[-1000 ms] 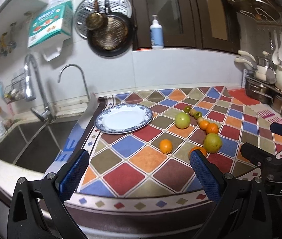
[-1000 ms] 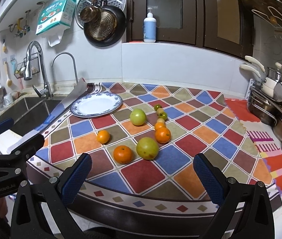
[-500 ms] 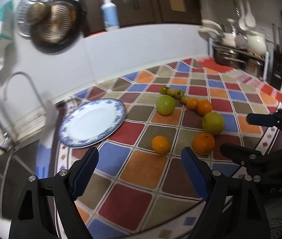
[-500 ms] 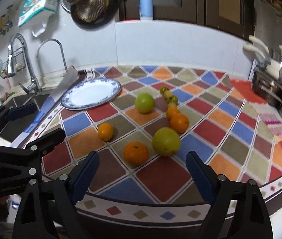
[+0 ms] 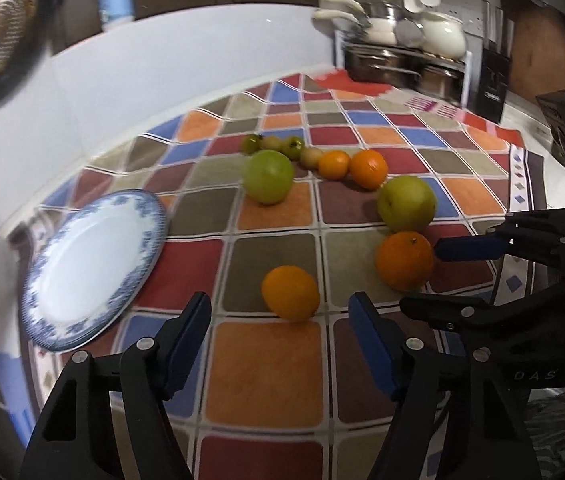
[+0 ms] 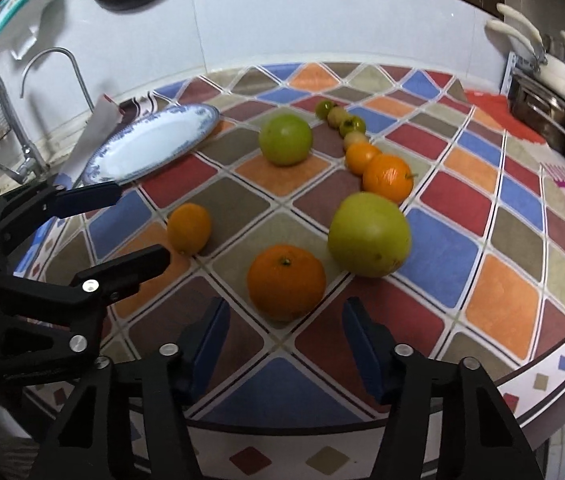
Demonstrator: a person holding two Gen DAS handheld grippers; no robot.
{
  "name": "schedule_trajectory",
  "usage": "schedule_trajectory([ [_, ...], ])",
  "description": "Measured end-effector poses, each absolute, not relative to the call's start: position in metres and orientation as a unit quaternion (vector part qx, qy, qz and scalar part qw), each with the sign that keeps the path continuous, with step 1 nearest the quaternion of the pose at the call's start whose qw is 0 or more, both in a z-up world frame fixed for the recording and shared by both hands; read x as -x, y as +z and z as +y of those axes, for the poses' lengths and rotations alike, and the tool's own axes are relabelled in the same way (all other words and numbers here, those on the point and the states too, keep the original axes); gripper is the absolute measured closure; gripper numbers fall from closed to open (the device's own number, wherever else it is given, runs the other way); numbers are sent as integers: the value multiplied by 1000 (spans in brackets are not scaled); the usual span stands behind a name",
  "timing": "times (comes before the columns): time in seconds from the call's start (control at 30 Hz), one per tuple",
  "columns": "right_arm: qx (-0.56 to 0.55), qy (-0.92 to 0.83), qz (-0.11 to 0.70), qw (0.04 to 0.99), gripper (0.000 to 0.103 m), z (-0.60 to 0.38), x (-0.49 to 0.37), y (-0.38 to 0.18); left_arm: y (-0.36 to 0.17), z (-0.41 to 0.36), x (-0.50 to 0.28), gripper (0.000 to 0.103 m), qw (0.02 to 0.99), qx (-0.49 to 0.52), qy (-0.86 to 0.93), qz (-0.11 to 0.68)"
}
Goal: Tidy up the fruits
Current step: 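Grasp a small mandarin with the left tool while the right tool grasps a larger orange, then carry both oranges onto the blue-and-white plate and open both tools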
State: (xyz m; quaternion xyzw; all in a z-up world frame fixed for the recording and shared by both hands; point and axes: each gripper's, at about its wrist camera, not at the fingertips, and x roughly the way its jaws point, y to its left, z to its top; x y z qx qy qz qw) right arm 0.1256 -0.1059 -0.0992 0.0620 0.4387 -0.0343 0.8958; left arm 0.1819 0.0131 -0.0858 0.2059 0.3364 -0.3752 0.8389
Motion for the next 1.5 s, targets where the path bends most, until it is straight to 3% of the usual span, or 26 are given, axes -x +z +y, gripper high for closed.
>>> schedule_trajectory([
  [0.4, -61, -41, 441, 895, 49, -107, -139, -106, -100, 2, -202, 44, 822, -200, -393, 360],
  [0.6, -60, -35, 441, 895, 59, -107, -142, -106, -103, 0, -206, 67, 814, -194, -404, 369],
  [1.0, -60, -23, 435, 898, 59, -100, -143, -101, -88, 22, -199, 67, 836, -168, -371, 369],
  [1.5, -30, 16, 374, 927, 59, -70, -170, -46, -41, 76, -216, 67, 891, -105, -283, 338],
])
